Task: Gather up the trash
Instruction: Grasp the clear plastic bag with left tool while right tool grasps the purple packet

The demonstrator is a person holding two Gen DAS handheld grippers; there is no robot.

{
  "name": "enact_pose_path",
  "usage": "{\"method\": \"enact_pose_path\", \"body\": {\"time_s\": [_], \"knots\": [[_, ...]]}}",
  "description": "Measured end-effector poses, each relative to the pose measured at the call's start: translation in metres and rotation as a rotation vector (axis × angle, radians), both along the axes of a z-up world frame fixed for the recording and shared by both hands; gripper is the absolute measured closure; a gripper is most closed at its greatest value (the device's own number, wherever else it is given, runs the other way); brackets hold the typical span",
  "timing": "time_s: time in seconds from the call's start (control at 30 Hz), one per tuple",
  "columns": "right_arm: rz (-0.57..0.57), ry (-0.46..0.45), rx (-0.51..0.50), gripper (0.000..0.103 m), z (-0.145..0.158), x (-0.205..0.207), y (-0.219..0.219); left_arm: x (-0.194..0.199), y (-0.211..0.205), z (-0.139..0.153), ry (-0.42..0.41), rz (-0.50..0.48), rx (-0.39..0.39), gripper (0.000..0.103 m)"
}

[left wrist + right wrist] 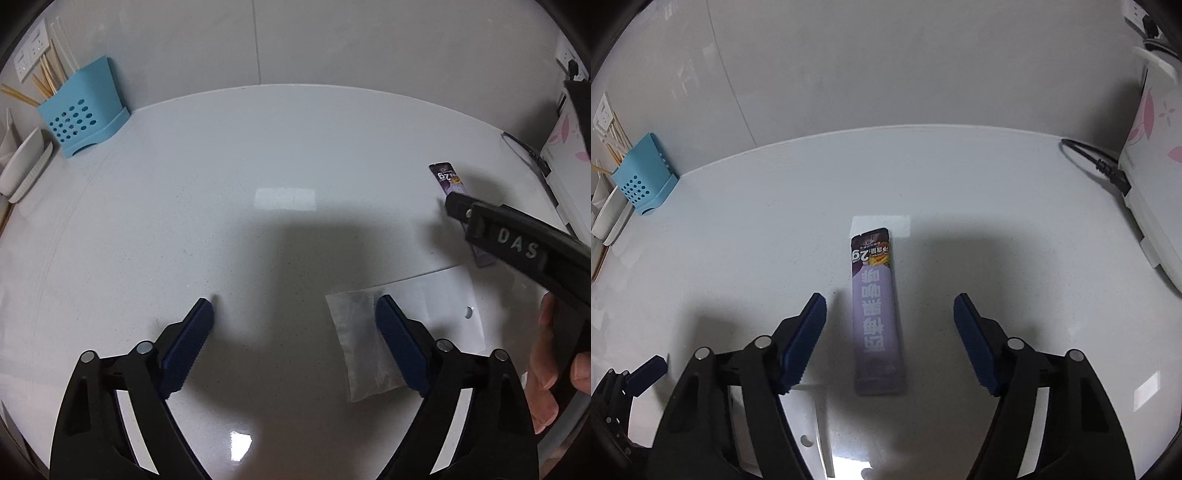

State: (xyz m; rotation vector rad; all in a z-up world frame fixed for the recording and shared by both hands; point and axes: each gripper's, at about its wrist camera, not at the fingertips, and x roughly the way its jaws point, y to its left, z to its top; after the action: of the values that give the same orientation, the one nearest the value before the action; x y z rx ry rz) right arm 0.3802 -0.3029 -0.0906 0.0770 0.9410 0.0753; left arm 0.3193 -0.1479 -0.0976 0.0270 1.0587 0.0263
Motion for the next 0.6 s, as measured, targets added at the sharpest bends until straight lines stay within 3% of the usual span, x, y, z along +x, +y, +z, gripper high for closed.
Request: {"method": "enact_pose_path", "body": {"time_s": [0.03, 0.13, 0.2, 0.27, 0.3, 0.6], "knots": [[0.01, 0.004, -0.038, 0.038, 0.0, 0.001, 0.005, 0.001, -0.004, 0.001, -0.008, -0.012, 0.002, 0.028], [0.027, 0.003, -0.088, 0.05, 0.001, -0.001, 0.011, 0.005, -0.013, 0.004, -0.039, -0.041, 0.002, 0.056], [0.033, -0.009, -0.088, 0.066, 0.002, -0.003, 0.009, 0.008, -0.016, 0.006, -0.059, -0.044, 0.006, 0.081], [0.022, -0.01, -0.082, 0.081, 0.003, -0.005, 0.006, 0.009, -0.017, 0.007, -0.061, -0.046, -0.002, 0.087], [0.014, -0.005, -0.074, 0.082, 0.004, -0.004, 0.002, 0.008, -0.017, 0.008, -0.057, -0.059, -0.017, 0.098], [0.013, -0.013, -0.06, 0.086, 0.007, -0.007, -0.003, 0.002, -0.019, 0.012, -0.095, -0.086, -0.043, 0.1]]}}
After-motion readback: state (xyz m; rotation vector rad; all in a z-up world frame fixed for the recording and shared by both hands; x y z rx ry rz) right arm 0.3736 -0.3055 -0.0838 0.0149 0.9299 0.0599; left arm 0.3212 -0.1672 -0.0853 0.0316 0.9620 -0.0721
